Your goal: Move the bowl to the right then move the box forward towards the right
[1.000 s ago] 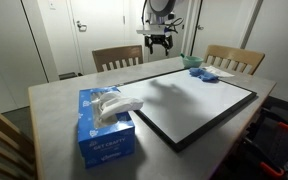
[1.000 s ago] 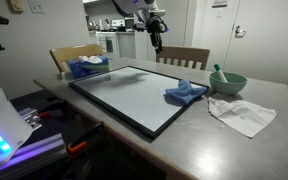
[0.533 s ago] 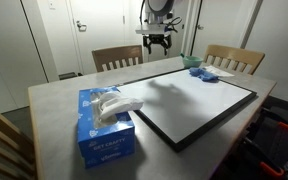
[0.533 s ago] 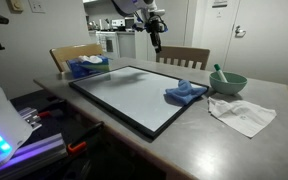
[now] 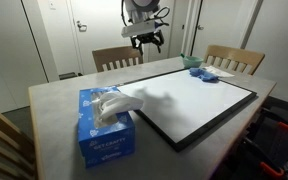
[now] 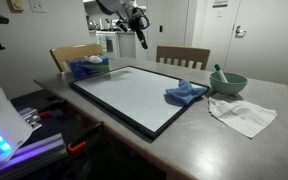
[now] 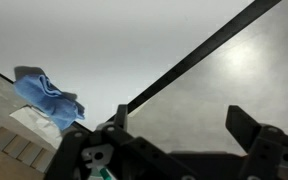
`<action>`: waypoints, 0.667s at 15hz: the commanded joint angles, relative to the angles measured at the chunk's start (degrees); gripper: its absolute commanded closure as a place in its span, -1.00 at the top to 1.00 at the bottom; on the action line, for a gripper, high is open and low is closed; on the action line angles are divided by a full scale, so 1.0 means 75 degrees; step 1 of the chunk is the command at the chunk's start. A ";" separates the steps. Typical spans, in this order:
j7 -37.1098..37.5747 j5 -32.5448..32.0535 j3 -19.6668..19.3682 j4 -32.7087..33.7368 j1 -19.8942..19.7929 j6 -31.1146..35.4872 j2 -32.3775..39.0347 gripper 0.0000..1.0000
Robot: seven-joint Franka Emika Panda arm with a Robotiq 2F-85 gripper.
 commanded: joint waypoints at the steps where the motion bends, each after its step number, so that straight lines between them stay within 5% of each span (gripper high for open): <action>1: -0.1160 0.0366 0.0484 -0.0259 -0.0350 0.0590 -0.0271 1.00; 6: -0.2529 0.0332 0.0632 -0.1077 -0.0323 0.2175 -0.0851 1.00; 7: -0.2021 0.0407 0.0412 -0.0372 -0.0098 0.1606 -0.0323 1.00; 10: -0.2336 0.0401 0.0437 -0.0675 -0.0105 0.1935 -0.0590 1.00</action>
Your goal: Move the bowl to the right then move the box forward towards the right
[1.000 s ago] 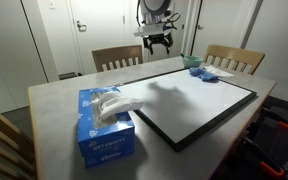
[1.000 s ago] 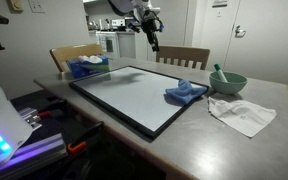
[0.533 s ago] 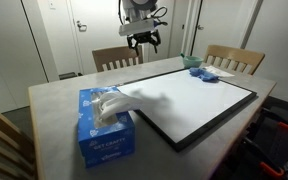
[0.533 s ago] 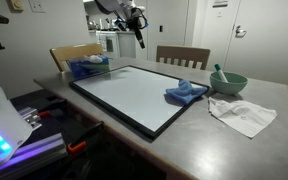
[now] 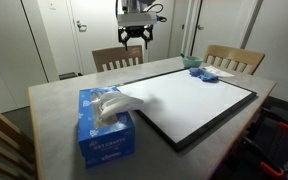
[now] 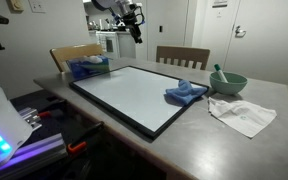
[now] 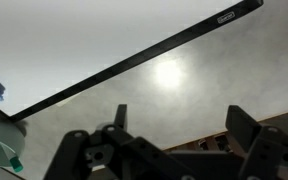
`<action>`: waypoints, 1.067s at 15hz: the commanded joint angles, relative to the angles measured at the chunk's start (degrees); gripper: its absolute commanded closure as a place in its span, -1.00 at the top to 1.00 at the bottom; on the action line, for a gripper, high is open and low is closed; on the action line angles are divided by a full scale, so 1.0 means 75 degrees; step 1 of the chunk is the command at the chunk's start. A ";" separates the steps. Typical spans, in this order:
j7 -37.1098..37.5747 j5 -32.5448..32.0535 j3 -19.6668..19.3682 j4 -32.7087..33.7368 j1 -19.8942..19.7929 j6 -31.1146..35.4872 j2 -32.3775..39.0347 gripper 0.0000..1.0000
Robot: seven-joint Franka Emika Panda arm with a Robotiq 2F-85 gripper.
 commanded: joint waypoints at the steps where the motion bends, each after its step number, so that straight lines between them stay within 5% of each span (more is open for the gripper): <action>1: -0.0233 0.0114 -0.0032 0.0079 0.0073 -0.0005 0.0084 1.00; 6: -0.0803 0.0280 0.0366 -0.0003 0.0269 0.0467 0.0110 1.00; 16: -0.5424 0.3002 0.1662 -0.0636 -0.0140 0.0667 -0.0351 1.00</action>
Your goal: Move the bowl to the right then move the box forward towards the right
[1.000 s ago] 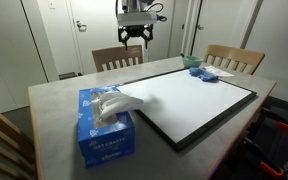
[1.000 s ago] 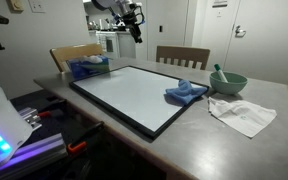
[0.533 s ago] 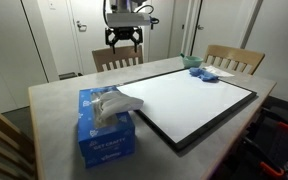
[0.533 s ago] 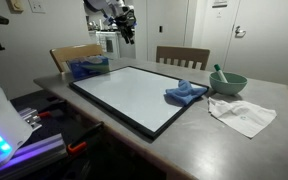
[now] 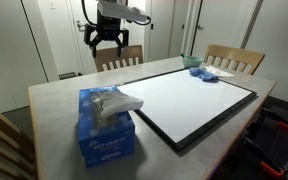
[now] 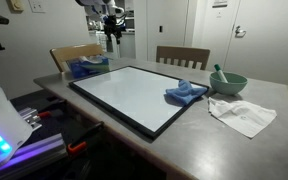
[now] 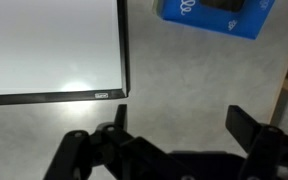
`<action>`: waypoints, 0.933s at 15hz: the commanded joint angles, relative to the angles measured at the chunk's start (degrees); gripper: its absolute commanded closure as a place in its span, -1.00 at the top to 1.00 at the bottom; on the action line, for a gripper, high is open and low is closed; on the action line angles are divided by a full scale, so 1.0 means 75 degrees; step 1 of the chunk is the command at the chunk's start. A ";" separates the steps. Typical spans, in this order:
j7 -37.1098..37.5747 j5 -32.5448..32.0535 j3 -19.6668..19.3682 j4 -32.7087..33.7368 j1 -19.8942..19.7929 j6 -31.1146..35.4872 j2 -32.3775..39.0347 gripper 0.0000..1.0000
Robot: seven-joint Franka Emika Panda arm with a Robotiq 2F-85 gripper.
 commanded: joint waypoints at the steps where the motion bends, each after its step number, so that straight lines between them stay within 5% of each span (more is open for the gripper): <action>1: -0.1350 0.0581 0.0144 -0.0554 -0.0065 -0.0265 -0.0451 1.00; 3: -0.0533 -0.0112 -0.0491 -0.0818 0.0398 -0.0027 -0.0671 1.00; 4: -0.0894 0.0299 -0.0209 -0.0238 0.0234 -0.0100 -0.0171 1.00; 8: -0.1011 0.0512 -0.0182 -0.0230 0.0228 -0.0354 -0.0190 1.00; 14: -0.1623 0.0995 0.0246 0.0193 0.0334 -0.1983 0.0134 1.00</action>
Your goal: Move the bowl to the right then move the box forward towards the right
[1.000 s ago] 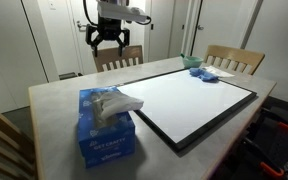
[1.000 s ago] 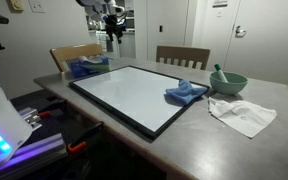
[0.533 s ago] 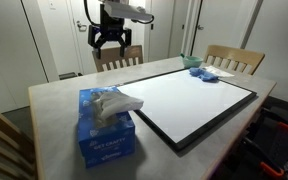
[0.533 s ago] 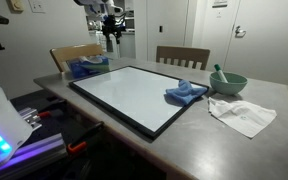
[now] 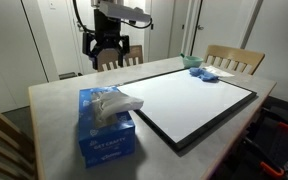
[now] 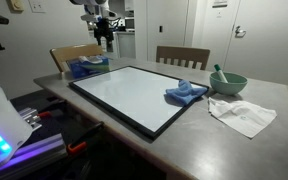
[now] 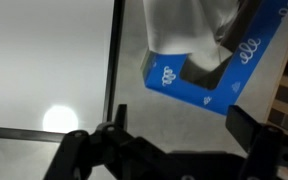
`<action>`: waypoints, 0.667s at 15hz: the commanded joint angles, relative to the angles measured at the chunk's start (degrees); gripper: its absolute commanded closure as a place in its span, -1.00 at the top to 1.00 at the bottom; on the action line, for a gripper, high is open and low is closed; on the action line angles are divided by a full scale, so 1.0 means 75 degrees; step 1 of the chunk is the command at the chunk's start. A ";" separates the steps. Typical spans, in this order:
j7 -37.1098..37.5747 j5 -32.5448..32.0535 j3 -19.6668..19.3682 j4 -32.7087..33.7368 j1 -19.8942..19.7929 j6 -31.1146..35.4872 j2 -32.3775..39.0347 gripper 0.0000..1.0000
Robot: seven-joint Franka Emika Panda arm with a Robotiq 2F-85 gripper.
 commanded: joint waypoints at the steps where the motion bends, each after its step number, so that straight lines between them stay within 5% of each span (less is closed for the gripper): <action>1: -0.0347 0.0264 0.0133 0.0499 0.0060 -0.1293 0.0278 1.00; 6: -0.0214 0.0104 0.0055 0.0597 0.0169 -0.2845 0.0320 1.00; 10: 0.0354 -0.0607 -0.0282 0.0568 0.0400 -0.2977 0.0416 1.00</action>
